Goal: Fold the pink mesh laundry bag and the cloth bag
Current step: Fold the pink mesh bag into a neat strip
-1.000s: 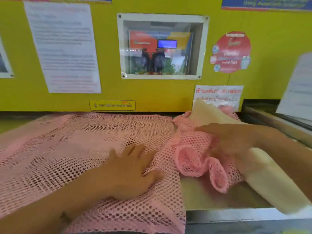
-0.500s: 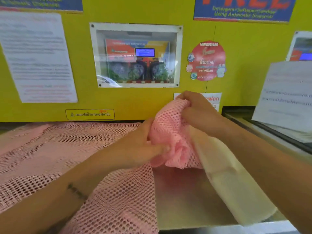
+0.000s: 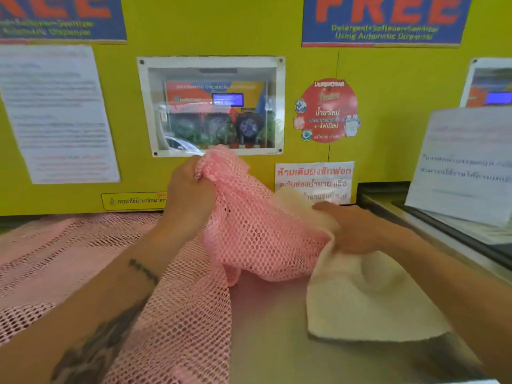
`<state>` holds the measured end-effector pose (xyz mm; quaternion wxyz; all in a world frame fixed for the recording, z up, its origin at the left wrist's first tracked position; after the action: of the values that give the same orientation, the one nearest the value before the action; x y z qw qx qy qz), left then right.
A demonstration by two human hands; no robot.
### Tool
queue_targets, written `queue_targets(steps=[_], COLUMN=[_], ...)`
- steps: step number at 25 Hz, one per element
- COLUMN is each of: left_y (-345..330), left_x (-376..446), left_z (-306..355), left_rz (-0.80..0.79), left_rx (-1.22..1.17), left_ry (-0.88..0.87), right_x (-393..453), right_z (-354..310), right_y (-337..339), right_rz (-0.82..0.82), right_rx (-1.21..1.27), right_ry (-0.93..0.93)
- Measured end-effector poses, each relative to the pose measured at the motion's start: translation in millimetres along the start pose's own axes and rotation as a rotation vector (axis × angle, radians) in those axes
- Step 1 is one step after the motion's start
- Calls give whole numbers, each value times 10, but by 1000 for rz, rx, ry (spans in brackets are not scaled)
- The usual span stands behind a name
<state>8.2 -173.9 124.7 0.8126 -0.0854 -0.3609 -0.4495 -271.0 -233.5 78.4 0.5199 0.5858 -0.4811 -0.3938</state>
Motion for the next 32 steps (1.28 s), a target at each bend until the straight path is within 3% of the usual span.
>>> queue_targets(steps=[2, 4, 7, 9, 10, 12, 13, 16, 19, 22, 24, 26, 30, 32], left_y=[1, -5, 202, 403, 446, 373, 310, 121, -111, -46, 77, 243, 870, 1318], left_x=[136, 249, 514, 675, 695, 552, 427, 142, -16, -5, 59, 153, 444, 530], left_z=[87, 163, 142, 11, -30, -135, -168, -259, -470, -639, -640, -490, 152, 358], left_rz=[45, 81, 304, 302, 148, -325, -513, -757, -890, -858, -854, -768, -493, -333], left_rx=[-38, -71, -146, 27, 240, 647, 719, 545, 700, 666, 577, 469, 169, 154], left_ry=[-80, -161, -169, -102, -82, -79, -51, 73, 66, 253, 299, 252, 154, 117], right_x=[-2, 4, 1, -35, -63, -105, -94, -42, 90, 278, 416, 572, 804, 871], right_z=[132, 215, 394, 530, 565, 529, 465, 66, -432, -626, -616, -617, -832, -999], right_y=[173, 292, 274, 160, 64, -85, -79, 123, 133, -148, -174, 34, 732, 957], right_rz=[239, 344, 142, 27, -6, -51, -23, 140, 105, -43, -24, 146, 707, 816], right_rx=[-181, -273, -84, -56, -80, -133, -176, -204, -23, -159, -224, -84, 167, 288], right_ry=[-130, -205, -211, -244, -268, -305, -296, -187, -1, 15, 8, 13, 59, 129])
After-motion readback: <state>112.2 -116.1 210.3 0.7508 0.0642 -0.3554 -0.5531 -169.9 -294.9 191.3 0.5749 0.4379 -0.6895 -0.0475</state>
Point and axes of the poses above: each hand's wrist, its own x-axis towards the middle knuckle, its own y-axis out of the back of the hand, z = x × y, the point moved 2 cm from there along x, towards the middle knuckle, and after that the axes turned 3 degrees about -y, right-handed, at the moved point
